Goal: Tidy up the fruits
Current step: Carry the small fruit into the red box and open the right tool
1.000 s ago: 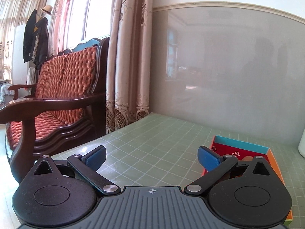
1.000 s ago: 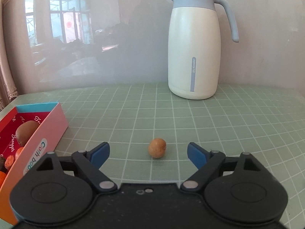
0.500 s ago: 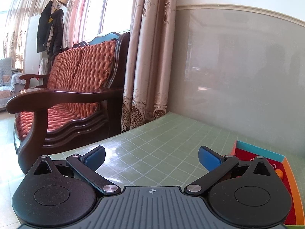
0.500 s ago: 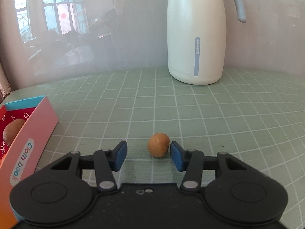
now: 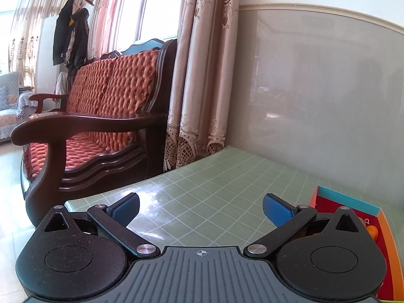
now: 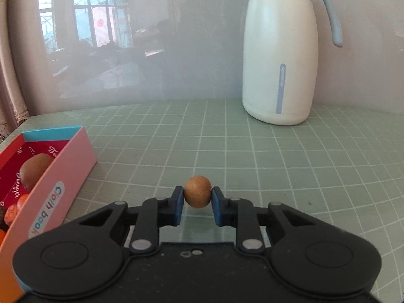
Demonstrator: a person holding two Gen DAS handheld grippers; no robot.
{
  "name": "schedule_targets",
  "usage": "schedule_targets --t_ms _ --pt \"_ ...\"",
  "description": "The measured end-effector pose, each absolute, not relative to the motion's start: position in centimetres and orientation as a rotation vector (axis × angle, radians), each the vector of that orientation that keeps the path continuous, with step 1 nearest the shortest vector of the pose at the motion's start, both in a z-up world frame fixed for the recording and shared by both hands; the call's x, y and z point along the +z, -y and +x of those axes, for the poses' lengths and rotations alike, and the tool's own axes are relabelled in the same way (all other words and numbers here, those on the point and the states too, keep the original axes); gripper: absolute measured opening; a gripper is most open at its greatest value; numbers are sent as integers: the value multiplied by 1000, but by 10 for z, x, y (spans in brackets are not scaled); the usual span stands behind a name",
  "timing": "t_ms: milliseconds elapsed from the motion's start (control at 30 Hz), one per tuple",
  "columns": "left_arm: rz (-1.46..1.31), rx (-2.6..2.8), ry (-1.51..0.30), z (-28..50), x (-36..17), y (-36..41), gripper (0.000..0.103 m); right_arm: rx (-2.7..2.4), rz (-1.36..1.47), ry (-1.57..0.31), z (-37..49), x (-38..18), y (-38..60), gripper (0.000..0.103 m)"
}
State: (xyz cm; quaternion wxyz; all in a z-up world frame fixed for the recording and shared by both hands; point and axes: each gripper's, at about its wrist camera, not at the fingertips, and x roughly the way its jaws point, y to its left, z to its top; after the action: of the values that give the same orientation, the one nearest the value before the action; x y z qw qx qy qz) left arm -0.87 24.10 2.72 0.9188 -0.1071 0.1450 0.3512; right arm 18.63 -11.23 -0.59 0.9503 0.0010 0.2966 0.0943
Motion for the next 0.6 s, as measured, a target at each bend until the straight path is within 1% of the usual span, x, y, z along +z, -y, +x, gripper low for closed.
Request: schedule_targets --t_ms 367,600 --pt "-237 736 -315 -11 25 -244 103 516 2 -500 146 25 64 22" --pt "-233 729 -340 -7 25 -242 103 684 -60 -494 123 32 29 22"
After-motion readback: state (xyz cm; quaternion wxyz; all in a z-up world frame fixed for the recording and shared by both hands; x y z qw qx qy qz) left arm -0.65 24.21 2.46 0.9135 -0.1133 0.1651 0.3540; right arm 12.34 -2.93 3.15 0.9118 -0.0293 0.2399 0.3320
